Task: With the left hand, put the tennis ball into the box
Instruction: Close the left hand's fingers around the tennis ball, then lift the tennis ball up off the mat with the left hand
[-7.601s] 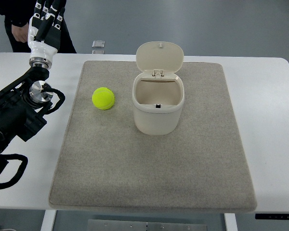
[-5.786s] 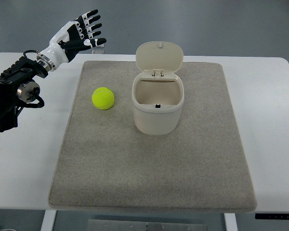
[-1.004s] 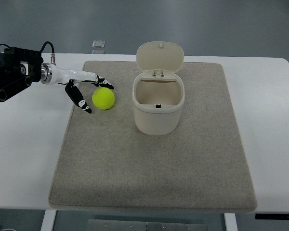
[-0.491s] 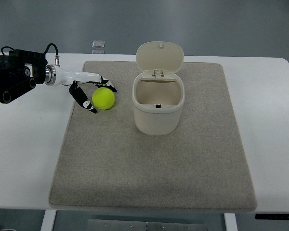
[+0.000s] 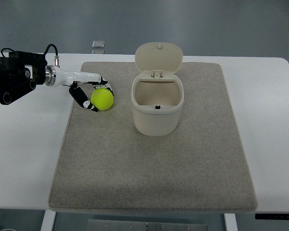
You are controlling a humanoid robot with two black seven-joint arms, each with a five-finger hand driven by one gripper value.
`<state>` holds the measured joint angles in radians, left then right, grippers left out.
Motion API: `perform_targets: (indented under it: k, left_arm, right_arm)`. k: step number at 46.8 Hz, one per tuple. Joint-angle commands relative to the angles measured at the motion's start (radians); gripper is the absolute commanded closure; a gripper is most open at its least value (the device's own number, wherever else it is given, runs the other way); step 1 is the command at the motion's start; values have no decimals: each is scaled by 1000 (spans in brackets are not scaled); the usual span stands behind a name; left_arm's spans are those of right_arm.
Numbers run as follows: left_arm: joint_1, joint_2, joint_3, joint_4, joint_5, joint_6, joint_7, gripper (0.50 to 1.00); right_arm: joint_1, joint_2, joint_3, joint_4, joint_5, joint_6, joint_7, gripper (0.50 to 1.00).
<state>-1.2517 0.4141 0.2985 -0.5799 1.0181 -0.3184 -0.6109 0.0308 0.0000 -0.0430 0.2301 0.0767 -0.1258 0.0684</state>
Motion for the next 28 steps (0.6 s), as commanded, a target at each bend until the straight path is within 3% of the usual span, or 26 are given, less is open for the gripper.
perform_targets:
  k: [1, 28]
  left_arm:
    - [-2, 2, -1, 6, -1, 1, 0, 1000]
    - [2, 3, -51, 11, -76, -2, 0, 1000]
  right_arm:
    - [0, 0, 0, 0, 0, 0, -1, 597]
    - [0, 0, 0, 0, 0, 0, 1, 599]
